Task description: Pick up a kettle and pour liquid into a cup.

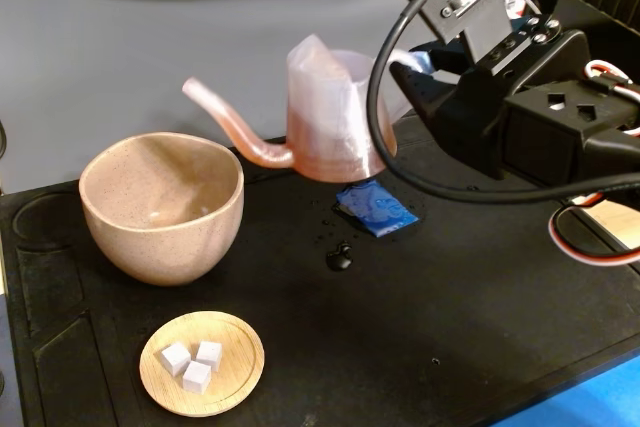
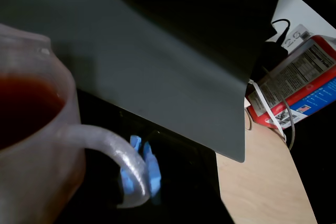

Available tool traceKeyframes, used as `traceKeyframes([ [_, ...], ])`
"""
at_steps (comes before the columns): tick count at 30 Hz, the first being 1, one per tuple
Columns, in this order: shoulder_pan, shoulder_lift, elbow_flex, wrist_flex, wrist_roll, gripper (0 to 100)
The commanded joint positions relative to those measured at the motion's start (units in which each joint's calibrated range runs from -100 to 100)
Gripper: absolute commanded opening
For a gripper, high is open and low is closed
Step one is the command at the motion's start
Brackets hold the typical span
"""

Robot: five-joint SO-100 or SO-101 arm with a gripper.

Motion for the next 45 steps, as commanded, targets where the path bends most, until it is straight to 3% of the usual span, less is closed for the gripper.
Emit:
traceKeyframes([
  [1,-0.69,-2.72,-4.36,-0.07,-0.20,1],
  [8,-0.69,-2.80,-4.45,-0.07,0.17,1],
  [25,-1.37,-2.63,-13.35,3.99,17.07,1],
  [28,-2.06,-2.63,-17.79,11.43,19.69,1],
  [45,-1.53,-2.55,-18.97,13.50,20.06,1],
])
